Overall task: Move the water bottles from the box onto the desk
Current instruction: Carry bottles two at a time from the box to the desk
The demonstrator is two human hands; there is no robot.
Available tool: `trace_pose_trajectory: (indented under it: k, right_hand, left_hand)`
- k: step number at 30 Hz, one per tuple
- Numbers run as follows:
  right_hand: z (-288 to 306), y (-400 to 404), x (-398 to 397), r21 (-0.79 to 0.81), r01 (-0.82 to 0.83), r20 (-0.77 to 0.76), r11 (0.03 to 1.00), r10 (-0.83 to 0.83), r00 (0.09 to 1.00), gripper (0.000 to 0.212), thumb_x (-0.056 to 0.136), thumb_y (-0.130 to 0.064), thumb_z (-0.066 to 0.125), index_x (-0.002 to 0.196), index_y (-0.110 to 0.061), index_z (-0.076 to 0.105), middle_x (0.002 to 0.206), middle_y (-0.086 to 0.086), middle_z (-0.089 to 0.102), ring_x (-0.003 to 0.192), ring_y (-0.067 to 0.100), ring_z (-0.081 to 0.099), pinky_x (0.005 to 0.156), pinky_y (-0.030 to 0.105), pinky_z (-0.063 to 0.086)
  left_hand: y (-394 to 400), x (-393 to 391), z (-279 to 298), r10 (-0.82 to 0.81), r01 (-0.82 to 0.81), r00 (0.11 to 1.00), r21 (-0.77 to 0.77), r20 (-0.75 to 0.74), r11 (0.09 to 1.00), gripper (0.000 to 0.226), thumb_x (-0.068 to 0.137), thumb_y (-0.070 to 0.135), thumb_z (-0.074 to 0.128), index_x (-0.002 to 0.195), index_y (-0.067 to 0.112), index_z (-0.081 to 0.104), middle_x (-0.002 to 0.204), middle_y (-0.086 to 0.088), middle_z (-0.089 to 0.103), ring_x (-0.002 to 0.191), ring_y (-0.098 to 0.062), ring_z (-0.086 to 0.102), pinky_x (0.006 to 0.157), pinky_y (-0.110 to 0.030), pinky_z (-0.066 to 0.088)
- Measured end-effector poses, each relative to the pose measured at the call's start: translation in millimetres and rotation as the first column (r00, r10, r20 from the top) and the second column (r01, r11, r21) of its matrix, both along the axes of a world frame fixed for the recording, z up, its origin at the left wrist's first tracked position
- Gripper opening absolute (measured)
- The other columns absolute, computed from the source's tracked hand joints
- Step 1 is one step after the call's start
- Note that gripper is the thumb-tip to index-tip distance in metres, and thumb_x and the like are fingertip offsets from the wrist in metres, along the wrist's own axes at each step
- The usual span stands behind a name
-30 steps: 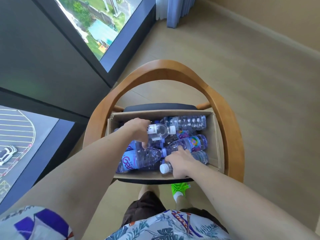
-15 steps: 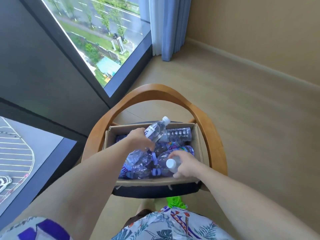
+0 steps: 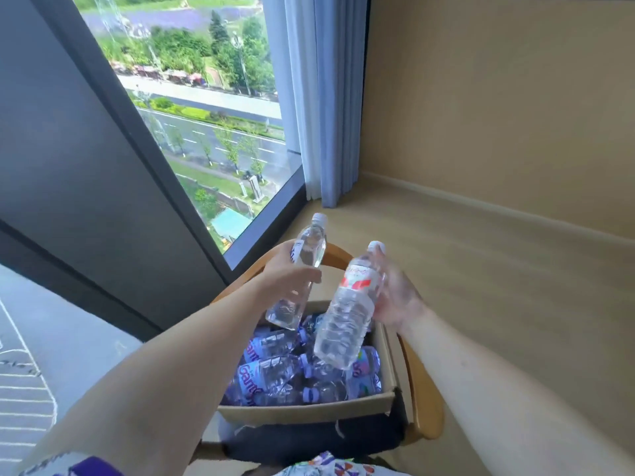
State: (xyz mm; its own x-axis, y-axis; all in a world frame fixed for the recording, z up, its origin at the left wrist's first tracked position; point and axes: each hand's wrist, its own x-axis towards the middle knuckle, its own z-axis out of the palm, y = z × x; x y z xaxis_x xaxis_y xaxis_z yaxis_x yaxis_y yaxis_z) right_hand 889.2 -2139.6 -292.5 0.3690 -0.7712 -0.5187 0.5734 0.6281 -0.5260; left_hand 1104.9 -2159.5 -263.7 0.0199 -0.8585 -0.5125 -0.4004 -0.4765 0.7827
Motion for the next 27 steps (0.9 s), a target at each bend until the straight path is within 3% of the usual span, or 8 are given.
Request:
trace_pose_trajectory:
  k: [2, 5, 9, 13, 17, 21, 27]
  right_hand:
    - [19, -3, 7, 0.074, 0.114, 0.003, 0.991, -0.114, 0.993, 0.049, 0.09, -0.063, 0.058, 0.085, -0.014, 0.058, 0.076, 0.011, 0.058, 0.066, 0.029, 0.059, 0.076, 0.043, 0.054]
    - [39, 2, 7, 0.042, 0.213, -0.03, 0.976, -0.212, 0.977, 0.071, 0.083, -0.072, 0.064, 0.117, -0.009, 0.062, 0.089, 0.018, 0.069, 0.079, 0.033, 0.069, 0.082, 0.049, 0.057]
    - [63, 23, 9, -0.026, 0.21, -0.12, 0.977, -0.211, 0.97, 0.062, 0.062, -0.039, 0.094, 0.103, -0.005, 0.063, 0.086, 0.017, 0.069, 0.074, 0.033, 0.068, 0.073, 0.044, 0.059]
    - [76, 51, -2, -0.07, 0.391, -0.168, 0.918, -0.397, 0.902, 0.057, 0.051, -0.032, 0.094, 0.092, -0.008, 0.062, 0.077, 0.017, 0.064, 0.071, 0.034, 0.064, 0.075, 0.043, 0.055]
    - [91, 104, -30, -0.117, 0.584, -0.207, 0.803, -0.595, 0.777, 0.049, 0.053, -0.032, 0.09, 0.084, -0.008, 0.06, 0.073, 0.015, 0.061, 0.062, 0.031, 0.062, 0.067, 0.038, 0.056]
    - [113, 183, -64, -0.138, 0.738, -0.25, 0.66, -0.744, 0.619, 0.037, 0.069, -0.033, 0.082, 0.082, -0.009, 0.058, 0.073, 0.013, 0.059, 0.061, 0.029, 0.059, 0.063, 0.033, 0.054]
    - [139, 325, -101, -0.218, 0.898, -0.276, 0.383, -0.906, 0.32, 0.042, 0.068, -0.03, 0.081, 0.094, -0.006, 0.058, 0.079, 0.018, 0.06, 0.065, 0.031, 0.061, 0.064, 0.036, 0.055]
  left_hand:
    - [-5, -5, 21, 0.004, -0.005, 0.997, -0.015, -0.075, 1.0, 0.066, 0.07, 0.011, 0.083, 0.125, 0.024, 0.049, 0.113, -0.012, 0.063, 0.092, -0.028, 0.073, 0.065, -0.046, 0.066]
    - [-13, -14, 46, -0.069, 0.064, 0.982, -0.035, -0.174, 0.997, 0.064, 0.073, 0.009, 0.081, 0.126, 0.019, 0.048, 0.114, -0.015, 0.064, 0.093, -0.028, 0.074, 0.06, -0.041, 0.063]
    - [-19, -29, 70, -0.14, 0.122, 0.951, -0.079, -0.275, 0.989, 0.064, 0.066, 0.01, 0.074, 0.125, 0.012, 0.049, 0.11, -0.022, 0.065, 0.081, -0.033, 0.075, 0.056, -0.042, 0.061]
    - [-18, -53, 83, -0.24, 0.221, 0.919, -0.095, -0.314, 0.971, 0.05, 0.077, 0.014, 0.081, 0.117, 0.016, 0.052, 0.099, -0.015, 0.069, 0.071, -0.028, 0.072, 0.054, -0.043, 0.061]
    - [3, -97, 88, -0.439, 0.413, 0.834, -0.151, -0.335, 0.898, 0.058, 0.07, 0.044, 0.093, 0.11, 0.018, 0.061, 0.089, -0.011, 0.07, 0.06, -0.023, 0.069, 0.056, -0.04, 0.06]
    - [50, -158, 99, -0.627, 0.604, 0.706, -0.184, -0.329, 0.776, 0.059, 0.073, 0.04, 0.09, 0.119, 0.014, 0.062, 0.094, -0.011, 0.067, 0.066, -0.027, 0.067, 0.057, -0.039, 0.06]
    - [165, -250, 121, -0.846, 0.828, 0.418, -0.245, -0.331, 0.505, 0.052, 0.077, 0.04, 0.086, 0.116, 0.015, 0.063, 0.094, -0.01, 0.071, 0.07, -0.028, 0.071, 0.067, -0.048, 0.063]
